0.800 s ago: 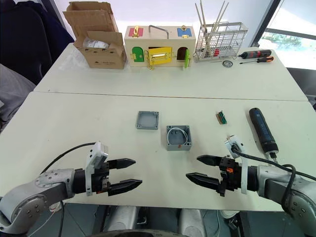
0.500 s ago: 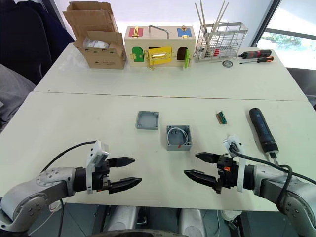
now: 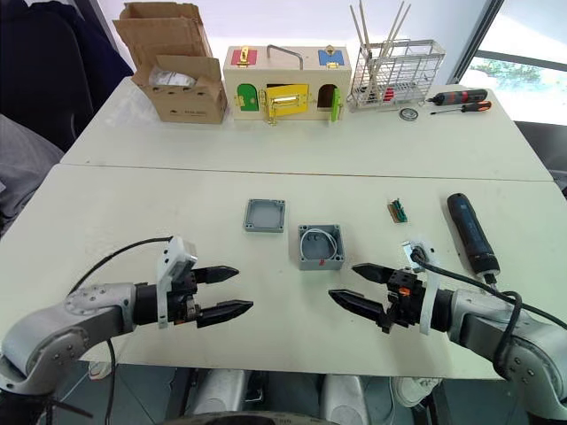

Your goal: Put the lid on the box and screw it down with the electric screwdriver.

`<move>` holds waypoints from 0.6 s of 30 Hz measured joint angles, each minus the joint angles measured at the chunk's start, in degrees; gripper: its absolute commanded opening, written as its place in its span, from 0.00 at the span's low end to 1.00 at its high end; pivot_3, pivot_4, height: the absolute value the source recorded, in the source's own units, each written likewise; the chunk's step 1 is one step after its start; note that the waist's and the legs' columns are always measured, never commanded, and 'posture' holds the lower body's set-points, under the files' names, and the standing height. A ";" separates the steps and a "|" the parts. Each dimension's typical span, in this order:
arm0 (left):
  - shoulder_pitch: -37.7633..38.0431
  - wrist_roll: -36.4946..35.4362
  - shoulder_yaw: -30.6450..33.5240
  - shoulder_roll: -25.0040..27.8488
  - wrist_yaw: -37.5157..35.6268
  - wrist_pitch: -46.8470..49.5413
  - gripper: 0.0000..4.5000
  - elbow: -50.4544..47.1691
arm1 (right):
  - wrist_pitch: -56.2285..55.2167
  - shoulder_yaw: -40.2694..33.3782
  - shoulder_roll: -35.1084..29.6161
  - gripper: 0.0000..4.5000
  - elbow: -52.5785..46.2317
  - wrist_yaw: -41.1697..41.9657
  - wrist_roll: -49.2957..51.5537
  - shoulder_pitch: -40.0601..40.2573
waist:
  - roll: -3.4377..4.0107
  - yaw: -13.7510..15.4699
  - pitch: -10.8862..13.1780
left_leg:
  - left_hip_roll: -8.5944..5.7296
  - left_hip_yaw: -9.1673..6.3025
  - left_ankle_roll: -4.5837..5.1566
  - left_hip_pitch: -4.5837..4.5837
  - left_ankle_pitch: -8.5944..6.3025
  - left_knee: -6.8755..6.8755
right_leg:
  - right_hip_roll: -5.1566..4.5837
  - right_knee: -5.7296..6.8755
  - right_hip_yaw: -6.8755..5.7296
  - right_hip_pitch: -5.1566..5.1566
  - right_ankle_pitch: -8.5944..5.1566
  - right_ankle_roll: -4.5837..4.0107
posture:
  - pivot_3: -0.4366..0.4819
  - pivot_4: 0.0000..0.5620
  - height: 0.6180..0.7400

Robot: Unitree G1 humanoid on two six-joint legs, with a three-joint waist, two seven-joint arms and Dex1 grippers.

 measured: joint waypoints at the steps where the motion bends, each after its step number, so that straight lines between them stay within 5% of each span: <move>1: -3.06 0.11 0.25 1.85 -0.82 1.18 0.99 1.59 | 0.77 -1.08 -0.32 1.00 -0.22 -0.86 1.38 -0.02 | 0.00 -0.05 0.00 | 0.00 0.00 -0.01 0.00 0.00 0.00 | 0.02 -0.01 0.00 0.00 0.00 0.00 | 0.48 0.27 0.90; 7: -31.04 7.63 -6.91 4.99 -13.86 -1.07 0.99 16.47 | 0.26 -5.99 -1.76 1.00 -3.81 -3.93 3.38 -1.04 | -0.02 -0.21 0.01 | -0.21 0.11 -0.02 -0.01 0.02 0.00 | 0.02 -0.10 0.03 0.03 0.10 0.21 | 0.48 0.27 0.90; 11: -46.74 17.19 -18.64 -4.28 -24.56 -9.27 0.99 31.28 | -1.13 -6.59 -2.36 1.00 -6.55 -4.93 0.67 1.19 | -0.15 0.47 0.08 | -0.37 0.16 -0.25 -0.19 0.18 0.05 | 0.03 -0.13 -0.05 0.02 0.11 0.28 | 0.48 0.27 0.90; 18: -52.66 26.36 -31.29 -17.02 -33.97 -16.04 0.99 36.18 | -4.43 -3.04 -1.87 1.00 -7.91 -4.86 -8.01 5.81 | -0.16 -0.78 0.08 | -0.32 0.07 -0.13 -0.14 0.12 0.08 | 0.05 -0.01 0.10 -0.09 0.12 0.32 | 0.48 0.27 0.90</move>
